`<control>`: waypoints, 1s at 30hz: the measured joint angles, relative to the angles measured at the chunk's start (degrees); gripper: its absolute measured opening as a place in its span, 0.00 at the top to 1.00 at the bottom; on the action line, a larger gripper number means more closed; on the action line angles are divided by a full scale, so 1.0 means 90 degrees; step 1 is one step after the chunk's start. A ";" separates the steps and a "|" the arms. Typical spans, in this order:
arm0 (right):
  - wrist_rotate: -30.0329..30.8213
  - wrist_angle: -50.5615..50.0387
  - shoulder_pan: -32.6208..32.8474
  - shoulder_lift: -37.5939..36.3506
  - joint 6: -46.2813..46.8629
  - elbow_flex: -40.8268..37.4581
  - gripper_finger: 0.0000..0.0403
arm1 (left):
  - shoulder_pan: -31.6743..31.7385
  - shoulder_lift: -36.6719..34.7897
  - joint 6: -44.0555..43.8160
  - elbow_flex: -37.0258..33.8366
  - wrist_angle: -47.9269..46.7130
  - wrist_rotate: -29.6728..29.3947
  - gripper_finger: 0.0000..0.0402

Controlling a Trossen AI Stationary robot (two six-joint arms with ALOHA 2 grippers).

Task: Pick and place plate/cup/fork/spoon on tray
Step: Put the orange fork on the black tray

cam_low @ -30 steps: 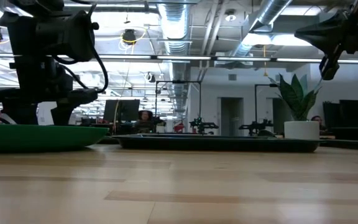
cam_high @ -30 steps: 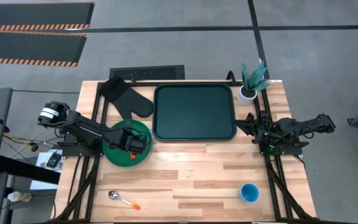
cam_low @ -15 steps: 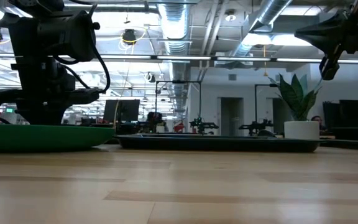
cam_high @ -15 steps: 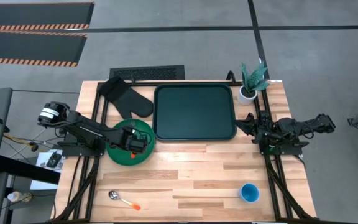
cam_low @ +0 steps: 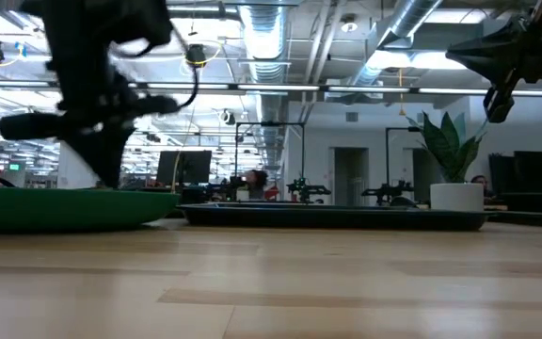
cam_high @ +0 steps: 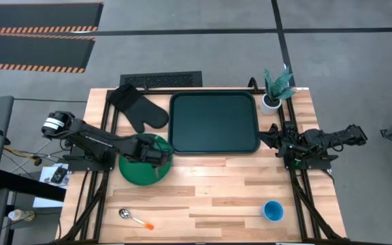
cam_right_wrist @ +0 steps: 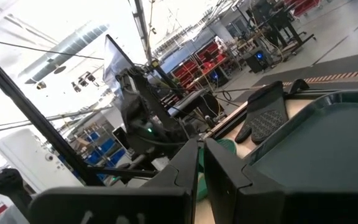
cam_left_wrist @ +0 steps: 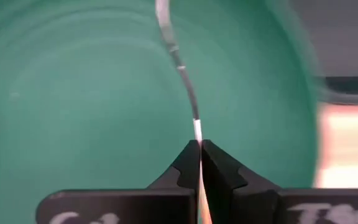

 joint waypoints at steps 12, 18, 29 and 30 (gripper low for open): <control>0.0000 -0.0090 0.0000 0.0000 0.0002 0.0000 0.87 | 0.0597 -0.0005 0.1110 0.1371 -0.0327 -0.0552 1.00; 0.0003 -0.0104 0.0000 0.0000 0.0005 0.0000 0.87 | 0.1303 0.0017 0.2907 0.1459 0.1513 -0.0528 1.00; 0.0003 -0.0267 0.0002 0.0000 0.0010 0.0000 0.87 | 0.2920 0.0042 0.4845 0.1448 0.3899 0.0967 1.00; 0.0002 -0.0292 0.0001 0.0000 0.0015 0.0000 0.87 | 0.3023 0.0111 0.4856 0.1439 0.4123 0.1139 1.00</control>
